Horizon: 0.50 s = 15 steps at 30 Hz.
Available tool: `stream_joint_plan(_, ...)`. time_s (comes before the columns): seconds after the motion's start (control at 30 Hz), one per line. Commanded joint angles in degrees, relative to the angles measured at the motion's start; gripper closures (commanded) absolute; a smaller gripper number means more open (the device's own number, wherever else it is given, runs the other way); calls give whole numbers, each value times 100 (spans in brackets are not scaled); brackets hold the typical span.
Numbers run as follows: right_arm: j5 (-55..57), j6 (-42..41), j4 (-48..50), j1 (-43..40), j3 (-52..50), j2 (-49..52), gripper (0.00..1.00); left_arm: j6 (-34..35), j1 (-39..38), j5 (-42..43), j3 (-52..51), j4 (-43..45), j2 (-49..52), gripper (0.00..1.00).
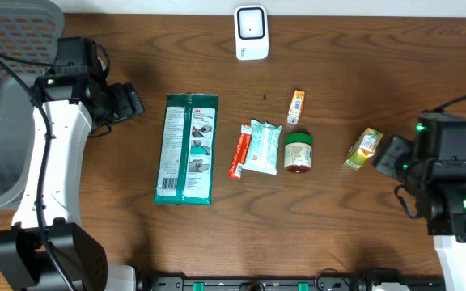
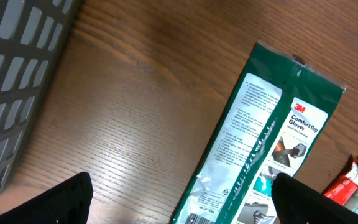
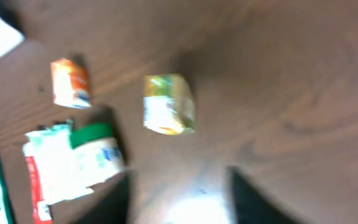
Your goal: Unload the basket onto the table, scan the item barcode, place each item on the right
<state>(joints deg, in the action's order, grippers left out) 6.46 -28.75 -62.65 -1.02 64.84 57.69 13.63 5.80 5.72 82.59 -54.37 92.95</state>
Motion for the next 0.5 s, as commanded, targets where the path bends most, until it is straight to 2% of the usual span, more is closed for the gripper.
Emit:
stream_joint_plan(0.0, -433, 98, -146, -675, -81, 7, 95, -33, 24, 9, 15, -20, 28, 8)
stream_joint_plan(0.03, -577, 118, -168, -949, -162, 7, 99, -33, 24, 9, 15, -17, 28, 8)
stream_joint_plan(0.23, -1141, -48, 262, -1805, -997, 7, 99, -33, 24, 9, 15, -20, 28, 7)
stream_joint_plan(0.37, -1663, -439, 1384, -1886, -2173, 7, 99, -33, 24, 9, 15, -20, 28, 8)
stream_joint_plan(0.47, -2173, -468, 2603, -1886, -3034, 7, 99, -33, 24, 9, 15, -20, 28, 8)
